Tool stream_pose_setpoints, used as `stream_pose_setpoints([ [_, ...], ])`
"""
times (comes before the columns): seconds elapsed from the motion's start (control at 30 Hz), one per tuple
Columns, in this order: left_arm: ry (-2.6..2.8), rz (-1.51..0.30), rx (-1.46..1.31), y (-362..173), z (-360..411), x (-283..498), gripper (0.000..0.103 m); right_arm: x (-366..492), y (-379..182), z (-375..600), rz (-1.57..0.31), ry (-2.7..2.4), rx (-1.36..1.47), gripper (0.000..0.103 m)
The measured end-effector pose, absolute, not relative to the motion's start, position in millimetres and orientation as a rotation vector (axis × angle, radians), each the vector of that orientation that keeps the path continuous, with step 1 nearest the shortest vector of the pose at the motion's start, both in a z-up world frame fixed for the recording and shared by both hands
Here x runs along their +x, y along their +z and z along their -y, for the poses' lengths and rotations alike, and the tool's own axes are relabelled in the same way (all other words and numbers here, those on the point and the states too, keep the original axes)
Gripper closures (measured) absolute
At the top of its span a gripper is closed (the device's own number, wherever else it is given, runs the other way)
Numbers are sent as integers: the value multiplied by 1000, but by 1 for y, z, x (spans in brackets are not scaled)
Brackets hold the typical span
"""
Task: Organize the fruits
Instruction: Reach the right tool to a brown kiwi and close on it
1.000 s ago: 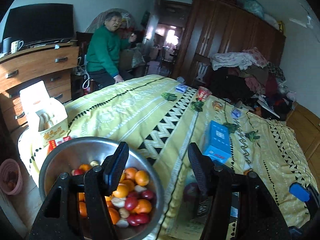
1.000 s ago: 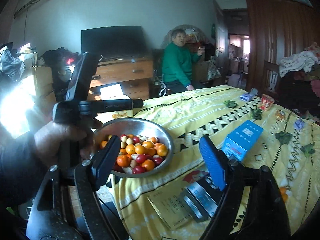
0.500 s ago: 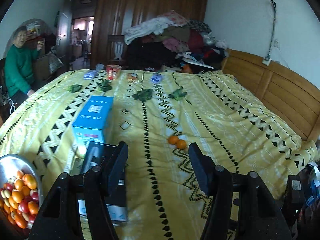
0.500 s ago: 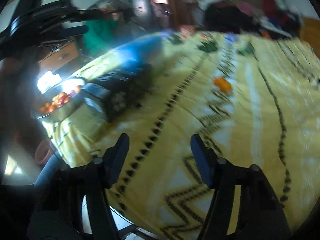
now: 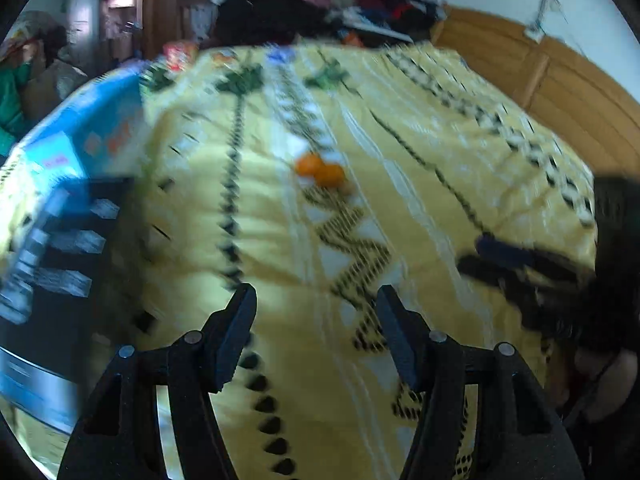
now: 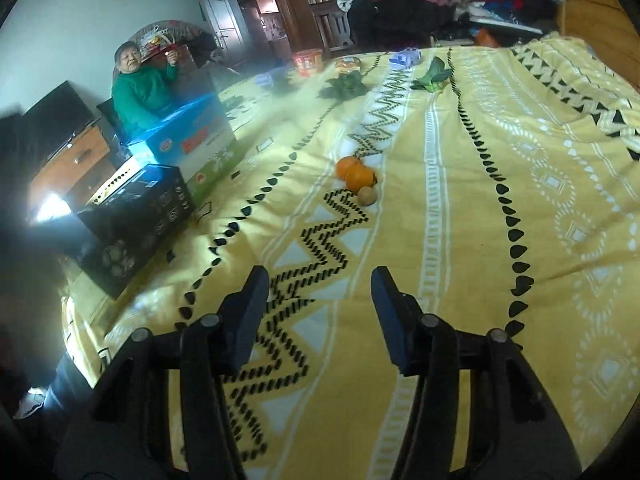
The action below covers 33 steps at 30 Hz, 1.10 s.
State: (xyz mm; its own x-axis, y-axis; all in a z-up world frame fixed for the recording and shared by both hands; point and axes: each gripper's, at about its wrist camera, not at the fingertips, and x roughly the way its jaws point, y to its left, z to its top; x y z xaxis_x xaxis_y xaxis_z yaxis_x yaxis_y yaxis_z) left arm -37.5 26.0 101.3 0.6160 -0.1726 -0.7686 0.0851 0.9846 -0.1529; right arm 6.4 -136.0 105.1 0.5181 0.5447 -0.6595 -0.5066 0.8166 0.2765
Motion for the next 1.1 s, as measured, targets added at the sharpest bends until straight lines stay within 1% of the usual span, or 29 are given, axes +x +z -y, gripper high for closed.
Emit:
stream_pose_setpoints([
  [0.1, -176, -971, -129, 63, -10, -37, 40, 17, 90, 141, -856, 621, 62, 49],
  [0.2, -167, -999, -136, 46, -7, -33, 40, 28, 85, 138, -872, 639, 46, 49],
  [0.43, -104, -935, -141, 50, -22, -21, 40, 82, 76, 107, -854, 723, -46, 50],
  [0.5, -85, -920, -152, 52, -29, -17, 40, 104, 69, 96, -872, 729, -77, 60],
  [0.53, -80, -916, -160, 53, -32, -15, 40, 111, 67, 92, -875, 730, -89, 61],
  [0.67, -61, -907, -188, 56, -40, -4, 40, 138, 59, 77, -878, 719, -142, 62],
  [0.87, -42, -897, -222, 54, -43, 17, 40, 154, 46, 61, -894, 721, -198, 62],
  [0.93, -41, -889, -238, 55, -42, 24, 40, 158, 40, 60, -904, 715, -206, 65],
  [1.03, -38, -876, -251, 56, -40, 35, 40, 165, 36, 59, -914, 703, -200, 77],
  [1.07, -39, -870, -252, 57, -40, 41, 40, 165, 37, 60, -913, 699, -193, 79],
  [1.1, -39, -865, -253, 57, -40, 46, 40, 164, 39, 63, -907, 695, -180, 79],
])
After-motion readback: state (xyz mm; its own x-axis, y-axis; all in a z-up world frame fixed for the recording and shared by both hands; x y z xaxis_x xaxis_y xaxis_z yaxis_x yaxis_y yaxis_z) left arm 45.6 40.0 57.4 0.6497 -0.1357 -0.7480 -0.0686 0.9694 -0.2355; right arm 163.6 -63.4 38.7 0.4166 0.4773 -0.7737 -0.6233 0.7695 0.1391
